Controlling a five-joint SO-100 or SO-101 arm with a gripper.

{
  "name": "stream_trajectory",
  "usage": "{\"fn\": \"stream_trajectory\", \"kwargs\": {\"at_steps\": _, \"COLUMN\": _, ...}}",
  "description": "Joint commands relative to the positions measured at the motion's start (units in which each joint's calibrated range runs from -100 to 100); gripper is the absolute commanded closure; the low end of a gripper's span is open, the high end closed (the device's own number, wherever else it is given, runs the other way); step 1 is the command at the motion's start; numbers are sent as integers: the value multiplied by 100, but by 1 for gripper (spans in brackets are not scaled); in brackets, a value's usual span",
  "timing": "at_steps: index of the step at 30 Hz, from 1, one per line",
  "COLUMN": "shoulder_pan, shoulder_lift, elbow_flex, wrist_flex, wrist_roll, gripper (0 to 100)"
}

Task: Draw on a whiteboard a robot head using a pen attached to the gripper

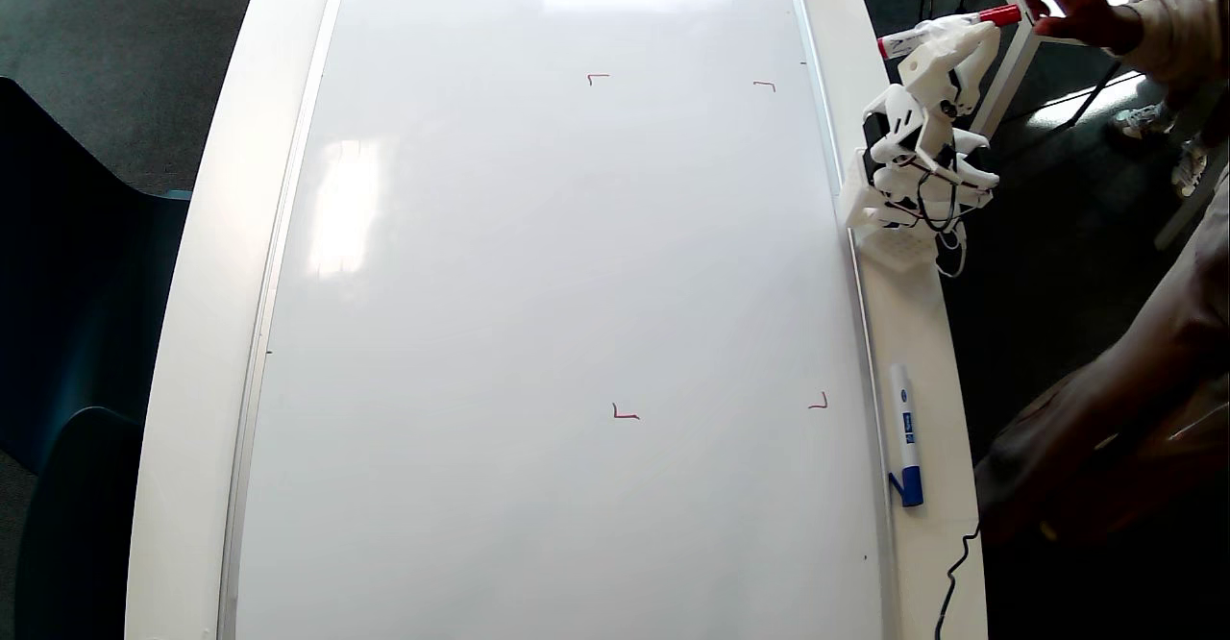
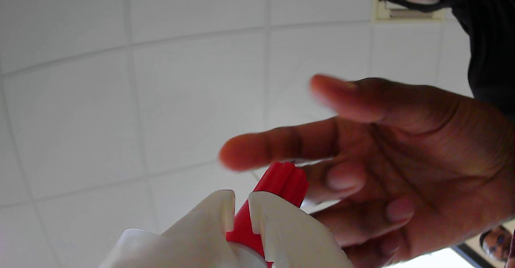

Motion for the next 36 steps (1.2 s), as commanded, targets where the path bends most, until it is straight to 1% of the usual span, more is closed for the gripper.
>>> {"fn": "stream_trajectory", "kwargs": {"at_steps": 1, "shoulder_pan": 3, "shoulder_lift": -1, "elbow_flex": -9, "wrist_flex": -66, "wrist_roll": 8, "gripper": 99}}
{"fn": "stream_trajectory", "kwargs": {"at_steps": 27, "shoulder_pan": 47, "shoulder_lift": 15, "elbow_flex": -72, "wrist_flex": -58, "wrist_roll": 24, "gripper": 99}}
{"fn": "stream_trajectory", "kwargs": {"at_steps": 31, "shoulder_pan": 54, "shoulder_lift": 317, "elbow_flex": -417, "wrist_flex": 133, "wrist_roll": 24, "gripper": 99}}
{"fn": "stream_trajectory", "kwargs": {"at_steps": 36, "shoulder_pan": 54, "shoulder_lift": 1449, "elbow_flex": -1743, "wrist_flex": 785, "wrist_roll": 24, "gripper": 99}}
